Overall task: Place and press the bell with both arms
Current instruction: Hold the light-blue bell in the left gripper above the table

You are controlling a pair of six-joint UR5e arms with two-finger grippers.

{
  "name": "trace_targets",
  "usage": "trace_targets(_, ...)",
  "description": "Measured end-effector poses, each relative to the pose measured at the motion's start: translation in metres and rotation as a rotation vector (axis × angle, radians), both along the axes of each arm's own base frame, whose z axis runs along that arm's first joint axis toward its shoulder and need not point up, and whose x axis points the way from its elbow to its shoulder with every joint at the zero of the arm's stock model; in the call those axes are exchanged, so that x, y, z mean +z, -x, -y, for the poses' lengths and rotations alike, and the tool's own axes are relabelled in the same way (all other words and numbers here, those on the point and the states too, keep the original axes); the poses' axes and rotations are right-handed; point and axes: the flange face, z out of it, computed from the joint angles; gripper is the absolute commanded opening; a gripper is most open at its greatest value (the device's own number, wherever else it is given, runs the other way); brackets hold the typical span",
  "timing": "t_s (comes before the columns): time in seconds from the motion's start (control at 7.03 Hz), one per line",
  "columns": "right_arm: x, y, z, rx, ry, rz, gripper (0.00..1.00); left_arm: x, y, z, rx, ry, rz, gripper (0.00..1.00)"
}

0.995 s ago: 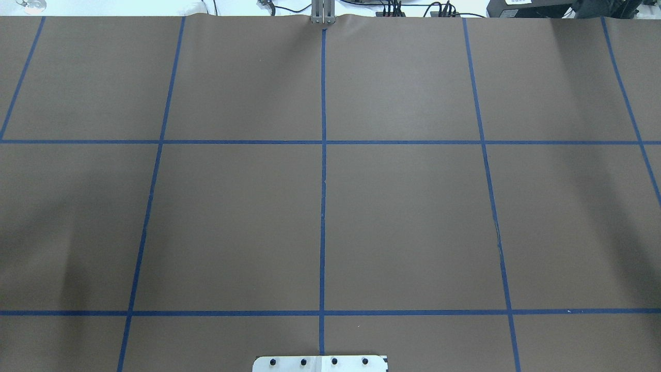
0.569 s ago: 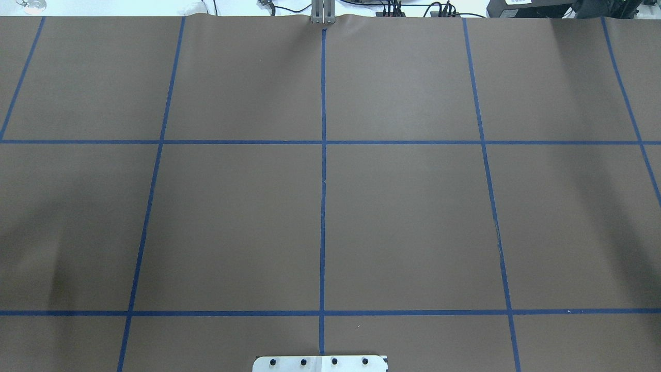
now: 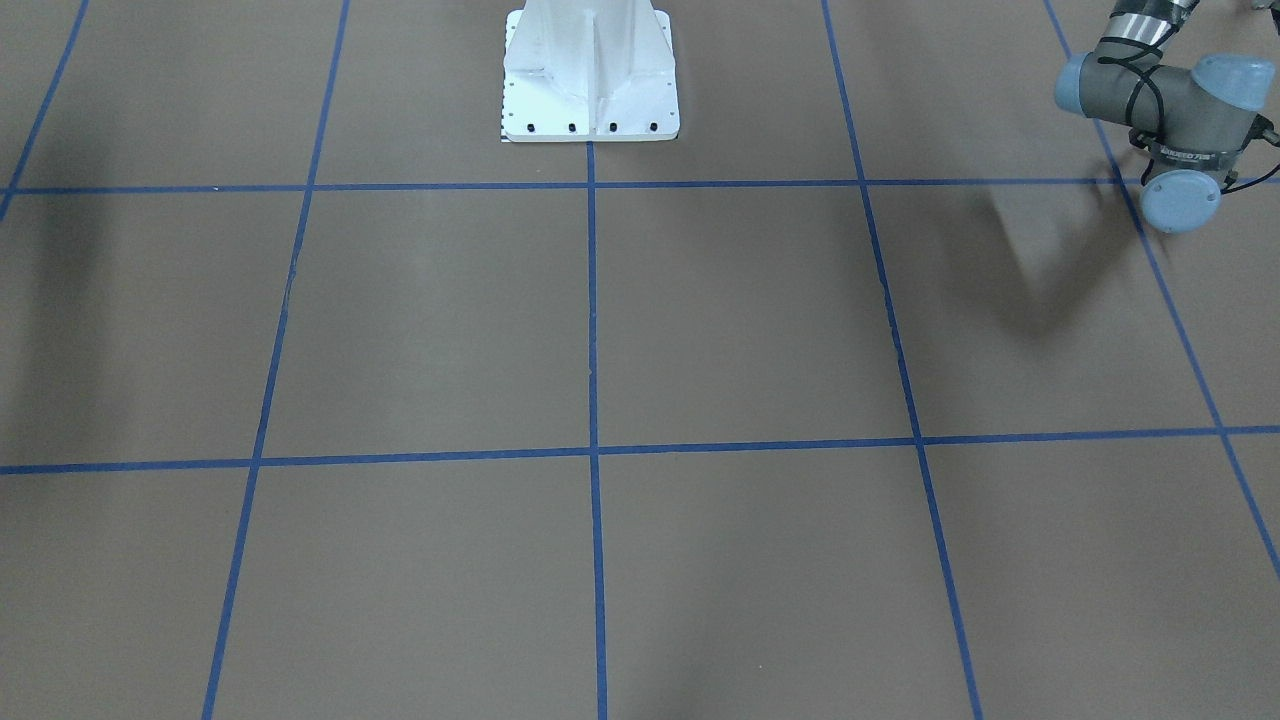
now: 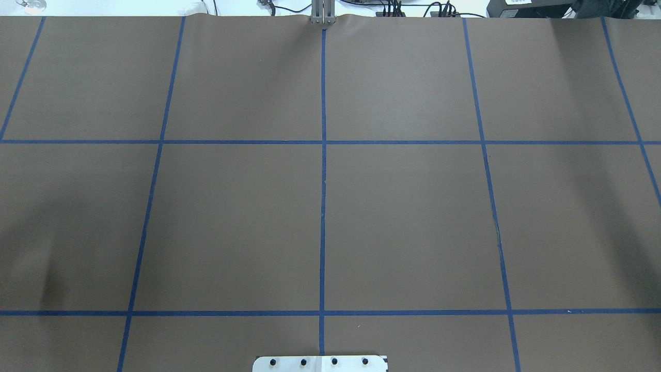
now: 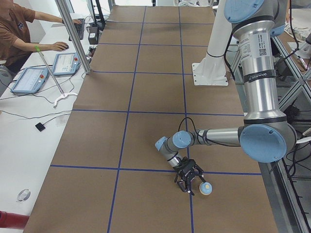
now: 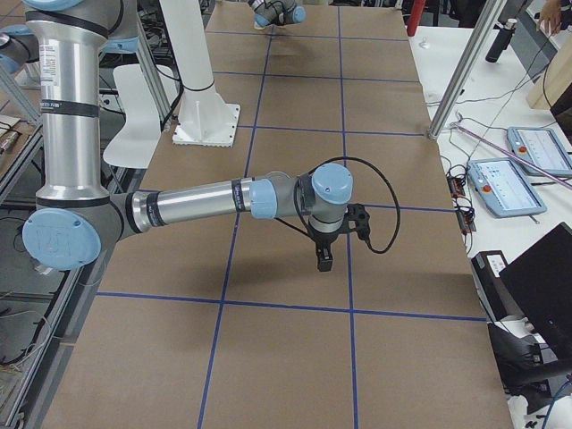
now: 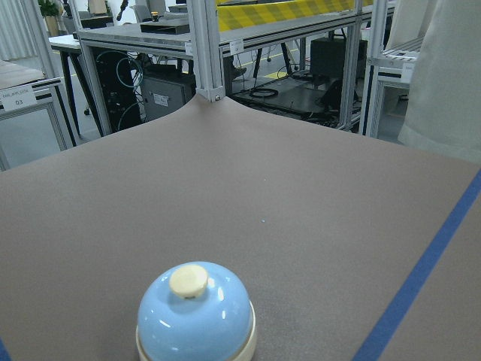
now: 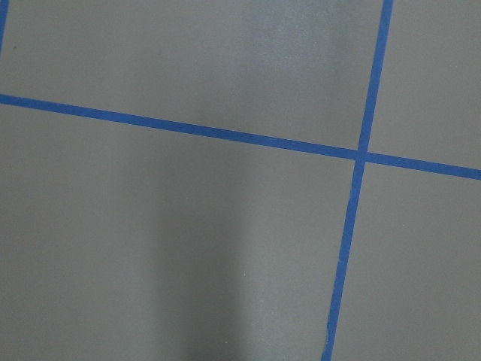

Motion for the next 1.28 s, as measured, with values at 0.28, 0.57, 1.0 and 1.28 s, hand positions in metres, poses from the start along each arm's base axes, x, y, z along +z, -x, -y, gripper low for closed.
trace_targets(0.28, 0.001, -0.001, 0.0, 0.001, 0.001, 0.0, 1.0, 0.0, -0.007, -0.005, -0.002, 0.013, 0.003, 1.0)
trace_targets(0.57, 0.001, 0.0, -0.001, 0.001, 0.002, -0.001, 1.0, 0.0, -0.011, -0.01, -0.001, 0.02, 0.008, 0.82)
trace_targets(1.0, 0.002, -0.001, -0.002, 0.002, 0.004, 0.0, 1.0, 0.006, -0.008, -0.02, 0.008, 0.031, 0.027, 0.36)
trace_targets(1.28, 0.002, -0.002, -0.005, 0.002, 0.005, 0.0, 1.0, 0.01, -0.001, -0.027, 0.019, 0.043, 0.036, 0.16)
